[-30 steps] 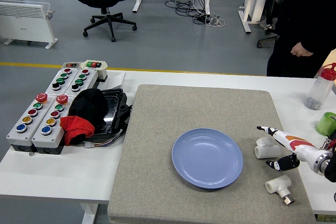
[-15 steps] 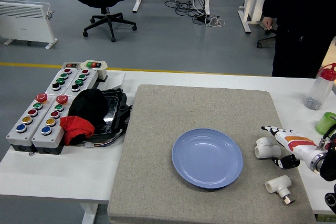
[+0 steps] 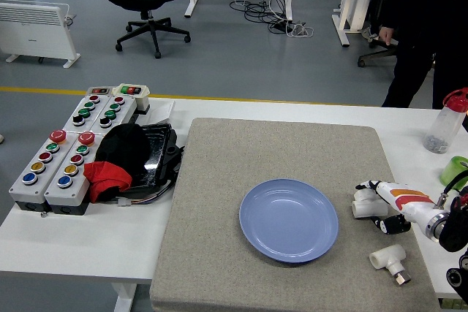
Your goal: Pick pipe place plate twice
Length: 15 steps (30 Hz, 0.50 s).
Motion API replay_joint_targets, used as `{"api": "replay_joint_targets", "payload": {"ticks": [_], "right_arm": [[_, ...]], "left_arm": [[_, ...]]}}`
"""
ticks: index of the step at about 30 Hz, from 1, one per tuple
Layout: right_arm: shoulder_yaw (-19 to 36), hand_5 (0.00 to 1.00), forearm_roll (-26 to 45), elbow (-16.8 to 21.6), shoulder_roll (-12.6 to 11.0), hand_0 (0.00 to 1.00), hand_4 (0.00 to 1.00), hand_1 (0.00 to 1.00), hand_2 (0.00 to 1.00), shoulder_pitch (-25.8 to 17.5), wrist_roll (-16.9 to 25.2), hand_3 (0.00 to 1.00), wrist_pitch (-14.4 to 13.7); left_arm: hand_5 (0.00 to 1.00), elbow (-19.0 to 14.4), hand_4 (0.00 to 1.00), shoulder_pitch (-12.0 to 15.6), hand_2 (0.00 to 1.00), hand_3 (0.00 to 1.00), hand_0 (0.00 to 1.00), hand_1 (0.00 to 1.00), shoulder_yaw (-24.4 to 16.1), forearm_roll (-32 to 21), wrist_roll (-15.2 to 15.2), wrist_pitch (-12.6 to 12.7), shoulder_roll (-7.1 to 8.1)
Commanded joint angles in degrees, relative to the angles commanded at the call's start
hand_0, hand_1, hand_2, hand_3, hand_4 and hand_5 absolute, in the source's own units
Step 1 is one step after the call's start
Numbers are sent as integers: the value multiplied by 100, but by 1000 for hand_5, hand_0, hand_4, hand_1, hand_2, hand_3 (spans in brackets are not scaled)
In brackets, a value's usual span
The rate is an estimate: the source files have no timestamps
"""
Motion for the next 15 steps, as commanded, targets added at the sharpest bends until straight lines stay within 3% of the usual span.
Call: {"api": "replay_joint_targets", "payload": {"ticks": [1, 6, 7, 15], "right_arm": [[2, 2, 21, 3, -5, 516, 477, 565, 559, -4, -21, 644, 31], [60, 2, 95, 47, -17, 516, 477, 565, 559, -37, -50, 644, -64], [76, 2, 108, 64, -19, 451, 451, 518, 536, -45, -49, 616, -104], [291, 18, 192, 398, -76, 428, 429, 495, 523, -115, -3, 594, -411]], "left_arm": [[998, 0, 416, 3, 725, 680, 722, 762, 0, 3, 0, -1, 0], [998, 0, 416, 20, 725, 680, 722, 762, -10, 29, 4, -1, -4], [998, 0, 416, 23, 725, 680, 722, 762, -11, 34, 5, -2, -4], [998, 0, 416, 48, 725, 679, 722, 762, -34, 86, 17, -5, -7]]}}
